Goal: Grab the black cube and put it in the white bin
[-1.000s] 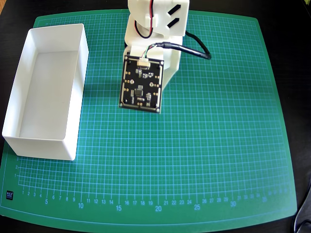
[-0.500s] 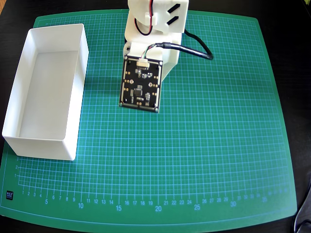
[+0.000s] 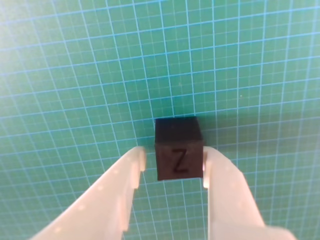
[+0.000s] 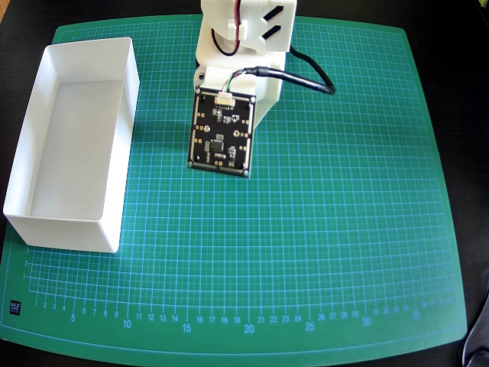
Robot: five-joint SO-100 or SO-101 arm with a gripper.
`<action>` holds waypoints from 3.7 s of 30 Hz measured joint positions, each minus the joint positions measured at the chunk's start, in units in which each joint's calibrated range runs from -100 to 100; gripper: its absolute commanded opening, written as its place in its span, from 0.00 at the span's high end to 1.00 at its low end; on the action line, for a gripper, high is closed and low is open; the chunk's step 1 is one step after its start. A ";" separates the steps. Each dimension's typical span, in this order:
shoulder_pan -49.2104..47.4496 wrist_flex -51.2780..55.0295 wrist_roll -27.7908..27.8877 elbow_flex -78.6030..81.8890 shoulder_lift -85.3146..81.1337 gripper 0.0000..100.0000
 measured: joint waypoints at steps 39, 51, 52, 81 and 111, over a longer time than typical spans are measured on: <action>9.33 13.82 0.11 0.00 -23.64 0.97; 26.86 12.54 11.50 0.00 -24.32 0.97; 26.95 10.92 12.35 0.00 -23.72 0.97; 32.36 -3.84 15.40 -20.37 0.77 0.97; 31.40 3.24 16.67 -40.02 14.54 0.89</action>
